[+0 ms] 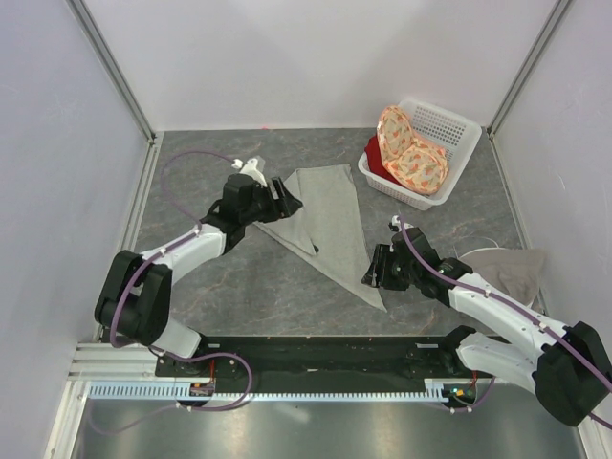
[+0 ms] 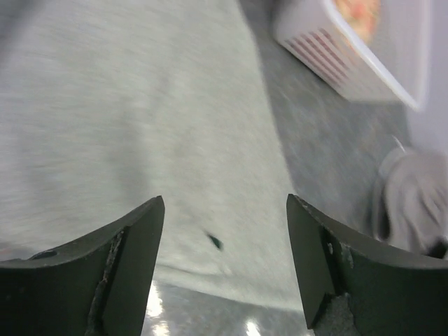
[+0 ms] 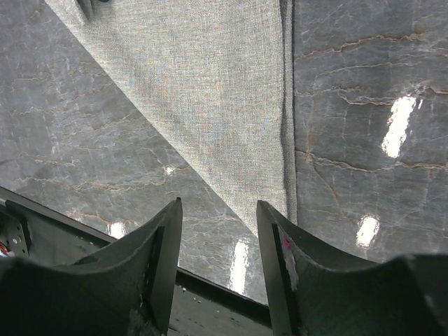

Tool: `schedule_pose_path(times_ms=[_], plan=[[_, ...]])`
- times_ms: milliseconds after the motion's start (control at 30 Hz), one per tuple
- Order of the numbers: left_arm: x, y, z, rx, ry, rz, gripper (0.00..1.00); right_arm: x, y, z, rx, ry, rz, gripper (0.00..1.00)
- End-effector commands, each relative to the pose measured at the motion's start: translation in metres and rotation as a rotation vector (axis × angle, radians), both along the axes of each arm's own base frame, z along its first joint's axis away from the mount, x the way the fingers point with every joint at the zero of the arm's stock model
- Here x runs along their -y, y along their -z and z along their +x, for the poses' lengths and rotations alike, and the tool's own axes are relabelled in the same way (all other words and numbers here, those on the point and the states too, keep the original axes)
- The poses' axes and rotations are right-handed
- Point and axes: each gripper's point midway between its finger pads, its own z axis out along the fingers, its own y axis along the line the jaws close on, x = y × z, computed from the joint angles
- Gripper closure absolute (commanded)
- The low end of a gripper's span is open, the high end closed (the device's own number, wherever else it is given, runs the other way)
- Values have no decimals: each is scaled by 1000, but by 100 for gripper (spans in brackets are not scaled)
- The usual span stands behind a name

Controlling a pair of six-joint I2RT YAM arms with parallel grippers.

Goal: Fold the napkin, place the utensils inside, and roll it up
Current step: Fold the napkin

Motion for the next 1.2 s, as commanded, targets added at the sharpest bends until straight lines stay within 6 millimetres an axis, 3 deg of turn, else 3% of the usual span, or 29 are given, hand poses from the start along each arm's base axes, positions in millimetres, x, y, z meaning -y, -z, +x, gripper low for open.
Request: schedule_pose_path(times_ms=[0, 67, 167, 367, 533, 733, 1067, 1167], plan=[[-93, 40, 17, -107, -307, 253, 27, -5, -12, 7, 22, 3, 20, 45], [-113, 43, 22, -129, -353, 238, 31, -5, -11, 7, 16, 1, 16, 45], [-127, 50, 26, -141, -377, 259, 34, -5, -11, 7, 17, 3, 19, 45], [-139, 70, 35, -187, -383, 317, 41, -5, -8, 5, 9, 5, 22, 45], [-143, 90, 36, -239, -376, 331, 46, -4, -7, 3, 4, 11, 28, 44], [-144, 98, 37, -259, -372, 309, 46, -3, -7, 2, 4, 14, 32, 44], [-140, 80, 50, -178, -367, 67, 48, -2, -3, 0, -9, 13, 27, 44], [-140, 92, 52, -222, -356, 56, 49, -4, -3, -1, -14, 8, 28, 44]])
